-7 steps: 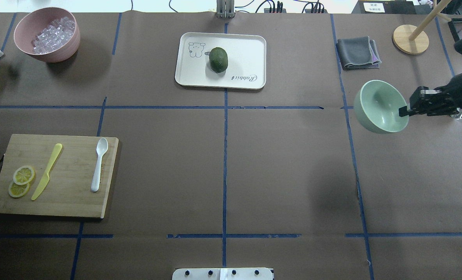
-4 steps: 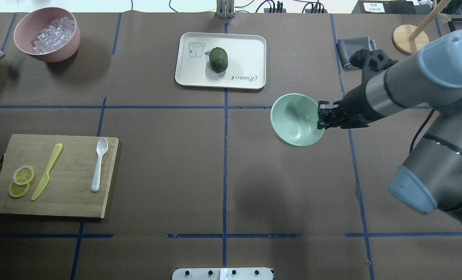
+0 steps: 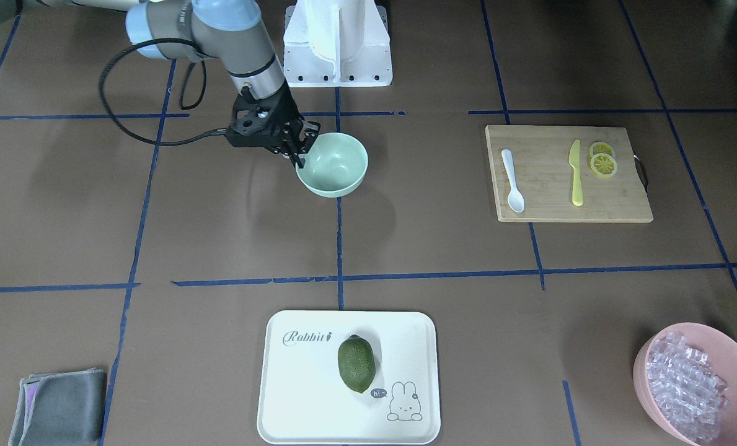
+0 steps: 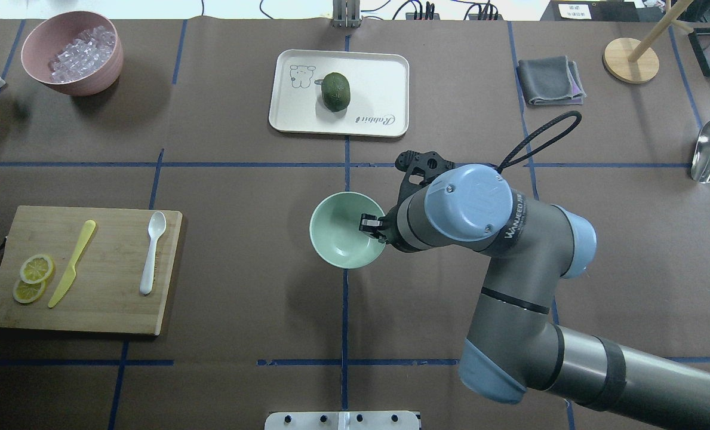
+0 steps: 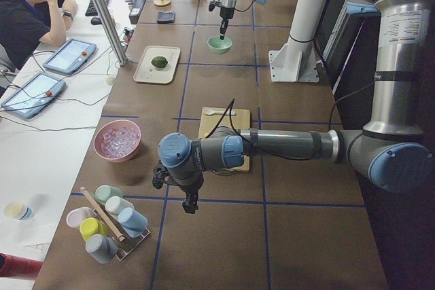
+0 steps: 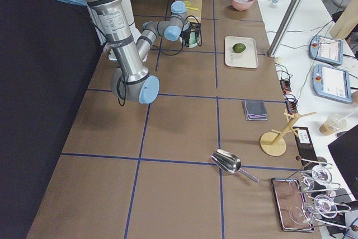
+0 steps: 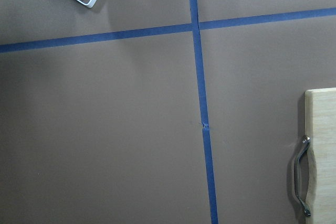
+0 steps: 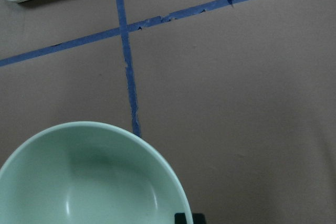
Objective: Place spoon in bowl
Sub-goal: 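Carry the green bowl with the right gripper to the table center, then release the bowl and withdraw the right gripper to its rest pose, then lower the left gripper onto the white spoon handle on the board, then close the left gripper on the spoon and lift it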
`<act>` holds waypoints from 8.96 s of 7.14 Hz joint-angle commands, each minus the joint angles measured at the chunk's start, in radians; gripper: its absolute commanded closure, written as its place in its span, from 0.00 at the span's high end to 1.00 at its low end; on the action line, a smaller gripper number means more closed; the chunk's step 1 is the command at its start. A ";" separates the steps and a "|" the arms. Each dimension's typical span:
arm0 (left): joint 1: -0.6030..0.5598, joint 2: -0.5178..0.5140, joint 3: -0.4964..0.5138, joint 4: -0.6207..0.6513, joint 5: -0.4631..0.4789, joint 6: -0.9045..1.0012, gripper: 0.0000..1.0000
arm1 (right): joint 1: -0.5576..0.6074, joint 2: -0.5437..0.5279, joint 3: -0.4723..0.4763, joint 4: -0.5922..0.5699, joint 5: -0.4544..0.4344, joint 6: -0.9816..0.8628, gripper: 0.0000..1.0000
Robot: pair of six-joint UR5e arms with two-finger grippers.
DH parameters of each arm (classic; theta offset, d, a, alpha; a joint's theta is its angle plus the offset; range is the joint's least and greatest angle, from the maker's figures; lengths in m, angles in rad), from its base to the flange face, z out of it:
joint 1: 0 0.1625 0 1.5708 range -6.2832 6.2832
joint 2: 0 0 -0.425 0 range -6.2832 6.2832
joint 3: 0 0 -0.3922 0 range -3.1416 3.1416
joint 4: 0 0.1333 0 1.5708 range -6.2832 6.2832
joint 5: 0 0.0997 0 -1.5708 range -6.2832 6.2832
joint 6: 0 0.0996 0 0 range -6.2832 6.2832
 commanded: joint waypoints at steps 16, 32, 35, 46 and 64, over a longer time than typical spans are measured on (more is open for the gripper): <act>0.358 -0.003 -0.397 -0.240 0.015 -0.697 1.00 | 0.320 -0.107 0.149 -0.306 0.254 -0.432 1.00; 0.949 -0.152 -0.235 -0.492 0.509 -1.383 0.76 | 0.829 -0.555 0.143 -0.303 0.525 -1.348 1.00; 0.949 -0.153 -0.233 -0.492 0.508 -1.385 0.70 | 0.829 -0.552 0.145 -0.303 0.523 -1.345 1.00; 0.949 -0.155 -0.222 -0.492 0.506 -1.387 0.64 | 0.830 -0.547 0.143 -0.303 0.523 -1.345 1.00; 0.966 -0.551 -0.272 -0.252 0.310 -1.741 0.00 | 0.849 -0.552 0.134 -0.303 0.525 -1.345 1.00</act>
